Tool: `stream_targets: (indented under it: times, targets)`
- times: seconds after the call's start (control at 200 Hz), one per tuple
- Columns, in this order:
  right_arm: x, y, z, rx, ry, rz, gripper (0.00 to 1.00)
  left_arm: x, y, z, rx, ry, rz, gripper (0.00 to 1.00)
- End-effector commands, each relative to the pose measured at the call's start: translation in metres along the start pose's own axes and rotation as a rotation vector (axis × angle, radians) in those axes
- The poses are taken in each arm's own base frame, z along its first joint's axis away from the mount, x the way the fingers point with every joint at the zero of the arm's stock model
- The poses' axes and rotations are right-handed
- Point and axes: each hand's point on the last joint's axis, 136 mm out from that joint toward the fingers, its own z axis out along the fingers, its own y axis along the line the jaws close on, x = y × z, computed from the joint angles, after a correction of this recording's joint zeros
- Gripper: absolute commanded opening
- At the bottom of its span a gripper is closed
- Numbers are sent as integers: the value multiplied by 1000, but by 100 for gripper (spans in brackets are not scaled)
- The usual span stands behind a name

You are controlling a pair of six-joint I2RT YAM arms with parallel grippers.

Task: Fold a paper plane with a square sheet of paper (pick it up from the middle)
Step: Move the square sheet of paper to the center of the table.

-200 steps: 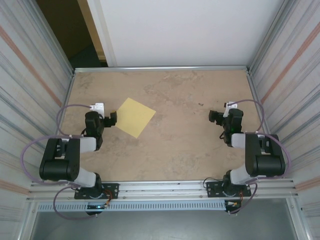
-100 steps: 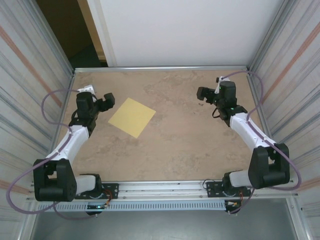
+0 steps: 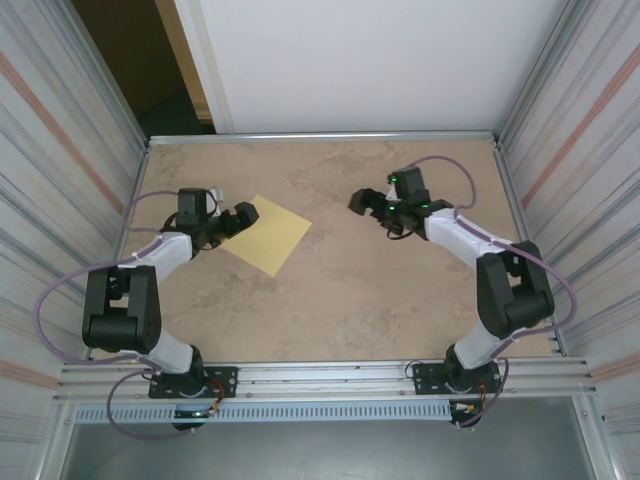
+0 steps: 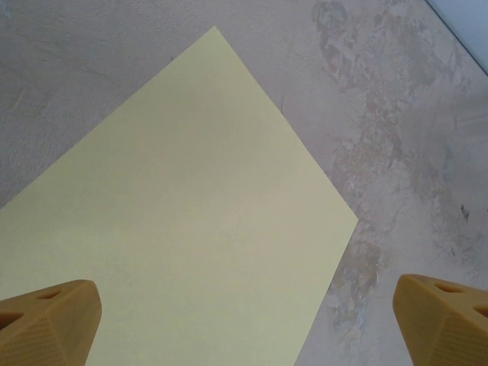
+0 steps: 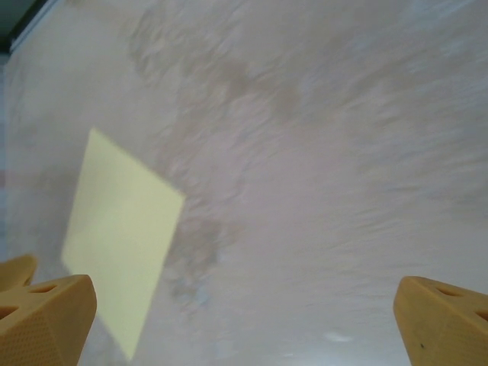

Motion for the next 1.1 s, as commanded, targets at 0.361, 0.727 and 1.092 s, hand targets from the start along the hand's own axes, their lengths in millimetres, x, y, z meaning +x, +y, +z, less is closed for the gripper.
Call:
stream_targets:
  times: [0.361, 0.727, 1.092]
  targets:
    - [111, 123, 113, -95, 251, -238, 82, -6, 9, 5, 6, 33, -53, 97]
    - [150, 119, 165, -38, 371, -321, 66, -17, 41, -6, -55, 5, -187, 98]
    - [171, 9, 110, 129, 542, -488, 68, -17, 36, -6, -17, 43, -221, 98]
